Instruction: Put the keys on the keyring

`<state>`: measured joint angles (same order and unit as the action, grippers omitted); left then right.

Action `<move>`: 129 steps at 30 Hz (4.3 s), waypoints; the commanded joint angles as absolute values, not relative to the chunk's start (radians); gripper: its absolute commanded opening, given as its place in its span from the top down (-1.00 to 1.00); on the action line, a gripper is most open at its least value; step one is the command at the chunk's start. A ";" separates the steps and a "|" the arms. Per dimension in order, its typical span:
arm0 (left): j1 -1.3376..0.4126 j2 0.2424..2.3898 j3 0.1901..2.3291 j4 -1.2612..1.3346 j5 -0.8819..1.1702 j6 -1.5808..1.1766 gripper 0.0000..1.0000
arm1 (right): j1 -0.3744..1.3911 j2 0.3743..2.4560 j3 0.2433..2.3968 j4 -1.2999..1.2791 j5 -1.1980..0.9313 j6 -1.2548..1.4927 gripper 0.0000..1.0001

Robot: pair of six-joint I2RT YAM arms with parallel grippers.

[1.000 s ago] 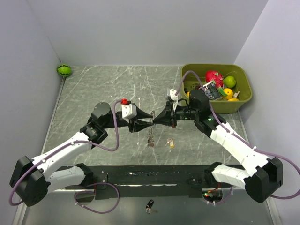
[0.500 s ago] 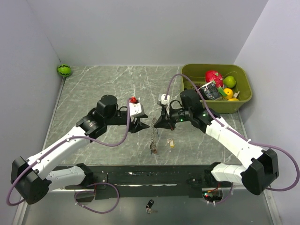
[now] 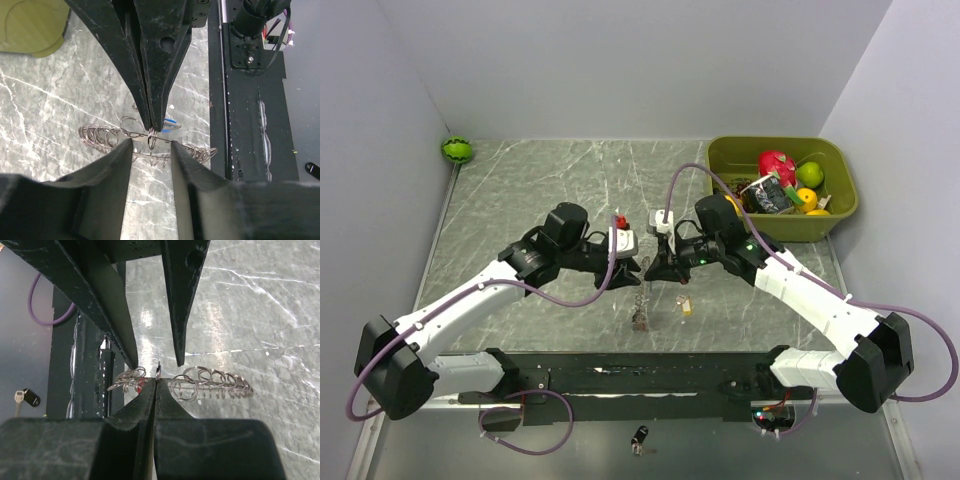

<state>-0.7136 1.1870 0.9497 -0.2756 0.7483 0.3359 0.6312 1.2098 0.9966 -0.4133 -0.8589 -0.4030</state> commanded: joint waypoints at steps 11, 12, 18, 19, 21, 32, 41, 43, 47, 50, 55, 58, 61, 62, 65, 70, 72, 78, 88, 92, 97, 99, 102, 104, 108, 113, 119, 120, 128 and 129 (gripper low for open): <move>-0.727 1.232 1.011 -0.264 0.792 0.384 0.98 | 0.649 1.192 1.039 -0.364 -0.879 -0.402 1.00; -0.727 1.221 1.006 -0.255 0.787 0.379 0.98 | 0.650 1.190 1.037 -0.362 -0.877 -0.400 1.00; -0.726 1.132 0.910 -0.082 0.727 0.313 0.98 | 0.649 1.174 1.013 -0.302 -0.862 -0.351 0.44; -0.727 1.120 0.894 -0.057 0.721 0.293 0.98 | 0.649 1.157 1.005 -0.281 -0.858 -0.338 0.19; -0.727 1.089 0.847 0.044 0.690 0.258 0.98 | 0.644 1.128 0.982 -0.226 -0.825 -0.284 -0.10; -0.726 0.982 0.612 0.515 0.627 0.109 0.98 | 0.500 0.951 0.845 -0.003 -0.880 -0.075 -0.40; -0.727 0.960 0.503 0.771 0.554 0.058 0.98 | 0.437 0.973 0.854 -0.017 -0.821 0.090 -0.22; -0.727 0.966 0.509 0.770 0.546 0.058 0.98 | 0.442 0.953 0.845 -0.024 -0.769 0.121 -0.32; -0.727 0.980 0.528 0.753 0.522 0.060 0.98 | 0.472 0.949 0.871 -0.082 -0.672 0.114 -0.36; -0.727 0.985 0.551 0.718 0.512 0.069 0.98 | 0.530 0.998 0.923 -0.146 -0.621 0.084 -0.25; -0.727 0.991 0.586 0.649 0.500 0.095 0.98 | 0.543 1.034 0.945 -0.118 -0.652 0.118 -0.04; -0.727 0.994 0.597 0.624 0.492 0.100 0.98 | 0.554 1.029 0.946 -0.106 -0.634 0.121 -0.04; -0.727 0.993 0.606 0.606 0.500 0.107 0.98 | 0.569 1.020 0.951 -0.095 -0.630 0.126 -0.06; -0.727 0.992 0.606 0.607 0.503 0.109 0.98 | 0.574 1.017 0.947 -0.091 -0.640 0.124 -0.07; -0.727 0.994 0.607 0.607 0.500 0.106 0.98 | 0.584 1.017 0.945 -0.077 -0.658 0.121 -0.08; -0.726 0.996 0.611 0.606 0.505 0.101 0.98 | 0.597 0.989 0.934 -0.052 -0.676 0.113 -0.09; -0.727 0.996 0.614 0.595 0.512 0.100 0.98 | 0.601 0.977 0.920 -0.028 -0.660 0.130 -0.09; -0.727 0.991 0.618 0.594 0.529 0.092 0.98 | 0.604 1.015 0.936 -0.032 -0.618 0.161 0.11; -0.727 0.977 0.620 0.578 0.538 0.095 0.98 | 0.607 1.028 0.931 -0.023 -0.611 0.164 0.55; -0.727 0.973 0.611 0.598 0.537 0.089 0.98 | 0.607 1.026 0.922 -0.014 -0.617 0.169 0.96; -0.727 0.976 0.601 0.623 0.534 0.081 0.98 | 0.607 1.025 0.910 -0.009 -0.626 0.163 1.00; -0.727 0.976 0.595 0.644 0.537 0.074 0.98 | 0.607 1.026 0.907 -0.009 -0.627 0.163 1.00; -0.727 0.973 0.581 0.675 0.540 0.064 0.98 | 0.607 1.032 0.896 -0.005 -0.630 0.161 1.00; -0.726 0.971 0.578 0.692 0.538 0.061 0.98 | 0.607 1.038 0.890 -0.005 -0.630 0.164 1.00; -0.727 0.971 0.578 0.706 0.558 0.061 0.98 | 0.607 1.058 0.891 -0.005 -0.635 0.160 1.00; -0.726 0.963 0.565 0.738 0.571 0.063 0.98 | 0.607 1.074 0.897 -0.015 -0.626 0.150 1.00; -0.727 0.965 0.558 0.761 0.589 0.057 0.98 | 0.607 1.103 0.899 -0.017 -0.647 0.147 1.00; -0.727 0.965 0.555 0.768 0.594 0.055 0.98 | 0.607 1.114 0.903 -0.017 -0.656 0.147 1.00; -0.727 0.971 0.534 0.827 0.615 0.043 0.98 | 0.607 1.118 0.894 -0.005 -0.730 0.111 1.00; -0.726 0.973 0.531 0.834 0.620 0.041 0.98 | 0.607 1.102 0.881 -0.005 -0.738 0.104 0.98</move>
